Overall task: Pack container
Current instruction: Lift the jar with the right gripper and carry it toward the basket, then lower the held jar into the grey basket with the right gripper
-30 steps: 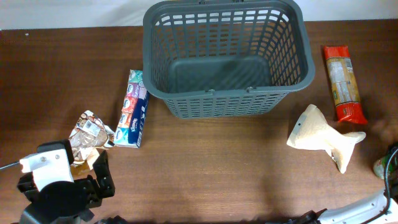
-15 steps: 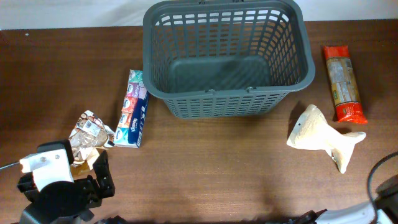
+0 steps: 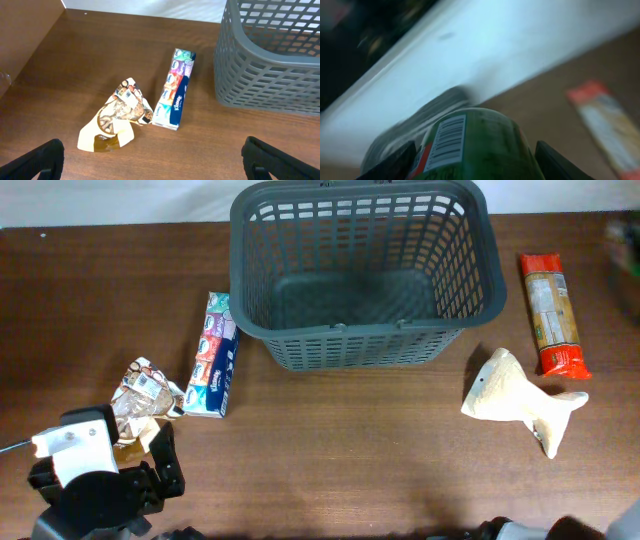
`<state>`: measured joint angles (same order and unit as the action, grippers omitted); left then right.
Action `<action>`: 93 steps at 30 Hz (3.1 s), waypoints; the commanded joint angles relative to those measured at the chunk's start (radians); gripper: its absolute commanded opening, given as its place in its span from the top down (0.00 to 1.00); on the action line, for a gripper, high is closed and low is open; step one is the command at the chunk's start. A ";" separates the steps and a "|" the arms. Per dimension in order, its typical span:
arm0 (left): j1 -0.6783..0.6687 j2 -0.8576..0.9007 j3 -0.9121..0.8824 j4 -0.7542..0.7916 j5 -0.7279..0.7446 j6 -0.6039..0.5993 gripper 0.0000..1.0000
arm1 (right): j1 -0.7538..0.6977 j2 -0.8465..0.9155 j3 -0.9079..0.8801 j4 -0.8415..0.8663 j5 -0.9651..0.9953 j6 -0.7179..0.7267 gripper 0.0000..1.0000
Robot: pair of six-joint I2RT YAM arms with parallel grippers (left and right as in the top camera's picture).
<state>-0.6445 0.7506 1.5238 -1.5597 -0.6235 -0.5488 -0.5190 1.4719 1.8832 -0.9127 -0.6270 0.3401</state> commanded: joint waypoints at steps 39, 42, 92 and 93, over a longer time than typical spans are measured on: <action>0.004 -0.002 0.005 0.002 0.008 0.005 0.00 | 0.710 0.474 0.021 -0.009 0.496 -0.362 0.96; 0.004 -0.002 0.005 0.002 0.008 0.005 0.00 | 0.709 0.511 0.021 -0.028 0.508 -0.362 0.96; 0.004 -0.002 0.005 0.002 0.008 0.005 0.00 | 0.716 0.774 0.018 -0.127 0.509 -0.299 0.81; 0.004 -0.002 0.005 0.002 0.008 0.005 0.00 | 0.716 0.774 0.018 -0.128 0.509 -0.299 0.78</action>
<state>-0.6445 0.7506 1.5238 -1.5597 -0.6235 -0.5491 0.1871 2.2498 1.8835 -1.0355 -0.1276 0.0299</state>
